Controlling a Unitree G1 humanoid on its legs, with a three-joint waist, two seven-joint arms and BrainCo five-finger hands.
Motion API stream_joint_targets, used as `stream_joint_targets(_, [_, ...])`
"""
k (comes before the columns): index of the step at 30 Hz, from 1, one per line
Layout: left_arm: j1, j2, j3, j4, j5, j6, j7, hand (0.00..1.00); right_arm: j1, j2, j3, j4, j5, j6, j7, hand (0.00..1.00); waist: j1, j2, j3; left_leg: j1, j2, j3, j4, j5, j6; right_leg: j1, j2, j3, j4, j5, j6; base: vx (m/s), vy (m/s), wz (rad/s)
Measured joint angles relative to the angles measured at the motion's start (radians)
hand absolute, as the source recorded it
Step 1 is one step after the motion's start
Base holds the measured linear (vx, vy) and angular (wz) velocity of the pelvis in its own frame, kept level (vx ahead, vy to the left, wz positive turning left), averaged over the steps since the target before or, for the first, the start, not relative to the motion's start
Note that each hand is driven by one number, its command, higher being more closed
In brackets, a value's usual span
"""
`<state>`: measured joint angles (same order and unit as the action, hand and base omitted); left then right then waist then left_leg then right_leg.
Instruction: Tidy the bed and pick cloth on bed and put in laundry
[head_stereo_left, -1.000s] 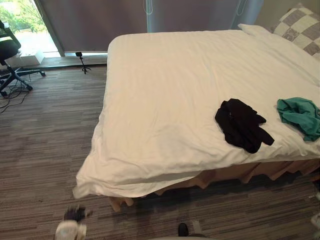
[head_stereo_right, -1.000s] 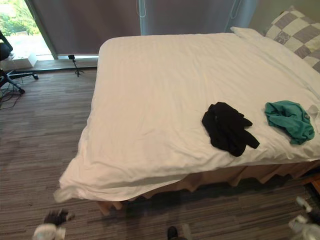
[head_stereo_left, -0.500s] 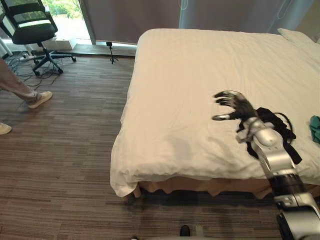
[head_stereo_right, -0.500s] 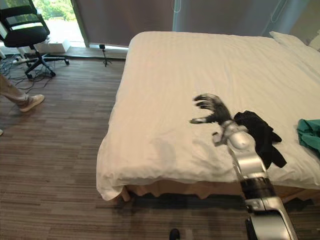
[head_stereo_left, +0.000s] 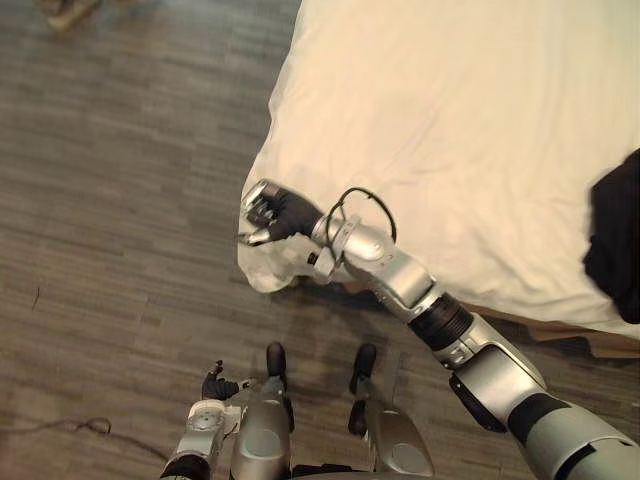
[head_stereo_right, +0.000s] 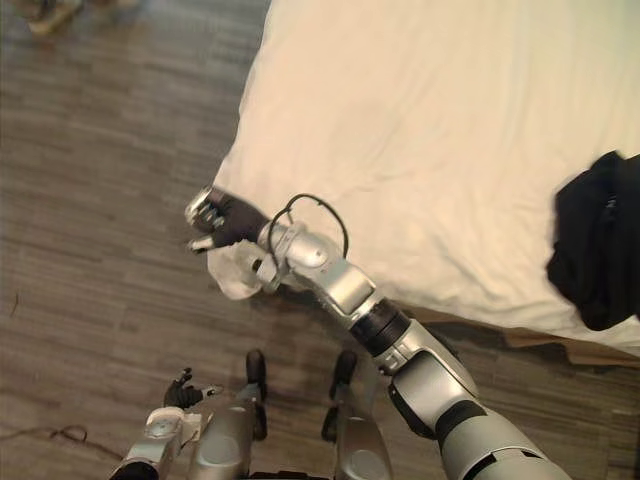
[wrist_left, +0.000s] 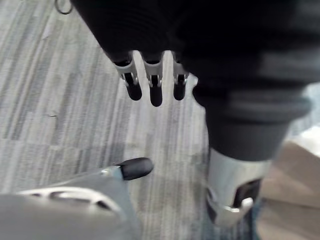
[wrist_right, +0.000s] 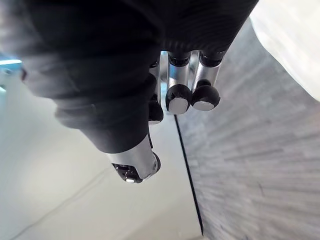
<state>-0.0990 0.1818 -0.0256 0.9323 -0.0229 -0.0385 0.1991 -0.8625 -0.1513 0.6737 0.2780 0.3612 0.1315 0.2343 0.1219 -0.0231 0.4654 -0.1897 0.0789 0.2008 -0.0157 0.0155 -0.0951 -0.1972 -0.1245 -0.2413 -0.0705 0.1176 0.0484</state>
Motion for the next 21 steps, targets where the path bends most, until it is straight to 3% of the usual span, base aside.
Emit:
stream_joint_targets(6, [-0.065, -0.002, -0.140, -0.001, -0.031, -0.019, 0.027, 0.00, -0.034, 0.003, -0.016, 0.178, -0.021, 0.005, -0.055, 1.00, 0.010, 0.081, 0.038, -0.128, -0.021, -0.062, 0.003, 0.030, 0.017, -0.097, -0.024, -0.062, 0.012, 0.001, 0.001, -0.01, 0.034, 0.34])
stream_joint_targets(11, [-0.104, -0.018, -0.240, -0.010, -0.056, -0.019, 0.034, 0.00, -0.093, -0.028, -0.119, 0.411, -0.049, -0.010, -0.101, 1.00, 0.060, 0.164, 0.053, -0.214, -0.036, -0.091, 0.004, 0.052, 0.025, -0.165, -0.039, -0.088, 0.015, 0.007, 0.010, -0.02, 0.038, 0.23])
stream_joint_targets(14, [-0.107, -0.020, -0.305, -0.009, -0.068, -0.023, 0.032, 0.00, -0.150, -0.101, -0.184, 0.586, -0.047, -0.047, -0.122, 1.00, 0.087, 0.210, 0.044, -0.258, -0.045, -0.098, 0.013, 0.058, 0.031, -0.205, -0.050, -0.095, 0.017, 0.015, 0.015, -0.02, 0.036, 0.06])
stream_joint_targets(19, [-0.106, -0.013, -0.346, 0.004, -0.088, -0.069, 0.035, 0.00, -0.178, -0.161, -0.201, 0.733, -0.032, -0.117, -0.080, 1.00, 0.096, 0.223, 0.035, -0.274, -0.053, -0.097, 0.036, 0.058, 0.031, -0.217, -0.063, -0.092, 0.020, 0.020, 0.018, -0.02, 0.039, -0.02])
stream_joint_targets(21, [-0.074, -0.011, -0.352, 0.003, -0.087, -0.119, 0.034, 0.00, -0.167, -0.183, -0.235, 0.772, -0.024, -0.135, -0.037, 1.00, 0.093, 0.239, 0.024, -0.260, -0.063, -0.082, 0.035, 0.057, 0.032, -0.214, -0.071, -0.074, 0.021, 0.031, 0.027, -0.05, 0.053, -0.13])
